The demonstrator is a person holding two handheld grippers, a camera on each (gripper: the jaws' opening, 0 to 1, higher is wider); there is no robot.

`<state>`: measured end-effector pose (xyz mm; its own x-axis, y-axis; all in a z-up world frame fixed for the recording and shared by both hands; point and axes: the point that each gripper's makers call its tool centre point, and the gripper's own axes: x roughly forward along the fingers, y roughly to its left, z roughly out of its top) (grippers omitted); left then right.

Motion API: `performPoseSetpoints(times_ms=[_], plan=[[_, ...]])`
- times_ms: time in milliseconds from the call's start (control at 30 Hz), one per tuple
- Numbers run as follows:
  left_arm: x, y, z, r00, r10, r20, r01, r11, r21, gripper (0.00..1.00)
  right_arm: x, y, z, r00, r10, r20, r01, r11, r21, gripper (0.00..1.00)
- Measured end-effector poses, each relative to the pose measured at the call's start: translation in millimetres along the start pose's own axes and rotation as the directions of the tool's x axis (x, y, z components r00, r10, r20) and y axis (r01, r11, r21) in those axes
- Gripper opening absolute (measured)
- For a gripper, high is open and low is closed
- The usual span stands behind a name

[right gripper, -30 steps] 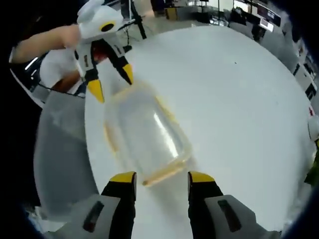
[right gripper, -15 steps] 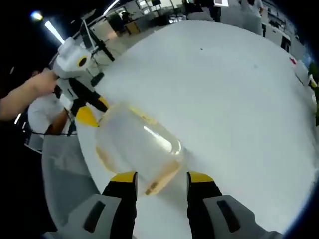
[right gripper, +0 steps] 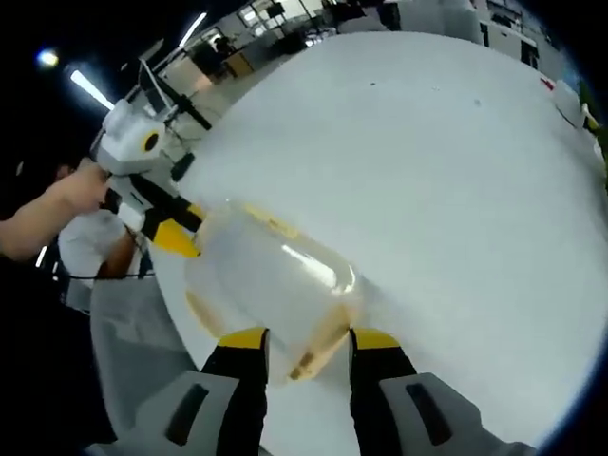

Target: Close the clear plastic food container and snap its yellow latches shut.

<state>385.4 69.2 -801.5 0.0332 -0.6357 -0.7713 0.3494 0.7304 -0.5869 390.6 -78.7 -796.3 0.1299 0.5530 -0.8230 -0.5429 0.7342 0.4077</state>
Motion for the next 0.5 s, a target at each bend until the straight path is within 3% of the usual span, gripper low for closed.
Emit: performPoseSetpoints(times_ms=[200,400,500], plan=[[1.5,1.2,0.1,1.0,-0.017,0.001,0.017,1.0,-0.009,0.29,-0.2,-0.7,-2.3,1.0,0.018,0.004,-0.018,0.999,0.046,0.29],[3.9,-0.5,-2.6,0.997,-0.077,0.021,0.078,0.992,-0.095,0.28,0.1,0.9,-3.4,1.0,0.015,0.0,-0.015,0.999,0.048,0.27],[2.4,1.9,-3.1,0.997,-0.068,0.021,0.069,0.994,-0.081,0.28,0.2,1.3,-3.2,1.0,0.02,-0.007,-0.02,0.999,0.049,0.26]])
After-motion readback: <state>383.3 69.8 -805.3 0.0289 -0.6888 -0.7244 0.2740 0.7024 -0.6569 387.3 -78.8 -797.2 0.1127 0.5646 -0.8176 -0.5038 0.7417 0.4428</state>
